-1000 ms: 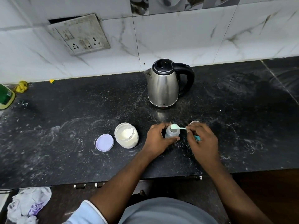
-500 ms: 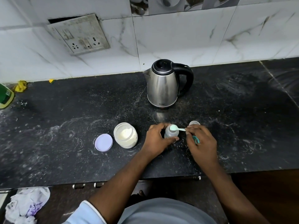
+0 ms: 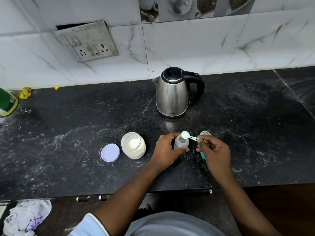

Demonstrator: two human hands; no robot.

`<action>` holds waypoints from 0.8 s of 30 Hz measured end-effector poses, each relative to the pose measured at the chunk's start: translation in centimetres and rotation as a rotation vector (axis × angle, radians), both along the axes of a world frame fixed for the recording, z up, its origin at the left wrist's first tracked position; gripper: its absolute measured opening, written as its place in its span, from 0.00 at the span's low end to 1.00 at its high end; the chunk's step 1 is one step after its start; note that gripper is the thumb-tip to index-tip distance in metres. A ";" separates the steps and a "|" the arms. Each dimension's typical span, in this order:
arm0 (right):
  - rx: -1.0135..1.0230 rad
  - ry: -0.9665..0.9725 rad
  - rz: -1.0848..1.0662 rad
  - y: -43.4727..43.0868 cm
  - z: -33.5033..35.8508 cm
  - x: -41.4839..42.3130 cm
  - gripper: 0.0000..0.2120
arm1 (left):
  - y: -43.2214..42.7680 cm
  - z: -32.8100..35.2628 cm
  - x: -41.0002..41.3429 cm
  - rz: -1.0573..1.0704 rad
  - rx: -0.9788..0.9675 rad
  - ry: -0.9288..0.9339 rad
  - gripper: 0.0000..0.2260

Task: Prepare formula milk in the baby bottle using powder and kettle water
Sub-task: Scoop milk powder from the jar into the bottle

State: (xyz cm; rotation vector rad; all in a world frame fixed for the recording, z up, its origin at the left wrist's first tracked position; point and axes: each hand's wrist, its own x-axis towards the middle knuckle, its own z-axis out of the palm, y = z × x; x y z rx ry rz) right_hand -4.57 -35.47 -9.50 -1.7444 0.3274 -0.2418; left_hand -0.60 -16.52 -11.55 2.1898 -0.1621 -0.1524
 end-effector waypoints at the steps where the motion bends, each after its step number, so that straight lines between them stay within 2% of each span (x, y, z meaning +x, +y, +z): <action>1: 0.072 0.031 0.004 -0.1 0.2 0.1 0.11 | -0.1 0.1 0.0 -0.004 0.005 0.002 0.25; 7: 0.324 0.092 0.031 -0.1 2.0 0.7 0.07 | 0.0 0.8 -0.2 -0.019 -0.038 0.043 0.26; 9: 0.343 0.094 0.047 0.1 2.6 1.0 0.06 | 0.2 1.3 -0.3 -0.025 -0.062 0.059 0.26; 13: 0.365 0.048 0.076 1.4 4.5 2.3 0.07 | 1.0 2.5 -0.5 -0.016 -0.097 0.093 0.33; 17: 0.301 -0.011 0.158 3.1 6.7 3.7 0.10 | 3.1 3.3 -2.3 0.038 -0.184 0.067 0.36; 19: 0.257 -0.043 0.247 4.8 7.7 4.6 0.12 | 5.2 3.8 -3.6 0.129 -0.238 0.001 0.32; 22: 0.208 -0.067 0.343 8.3 8.4 5.6 0.13 | 9.1 4.5 -4.9 0.298 -0.185 -0.242 0.24; 24: 0.184 -0.036 0.385 10.5 8.5 5.9 0.13 | 11.7 4.7 -5.3 0.383 -0.161 -0.308 0.31</action>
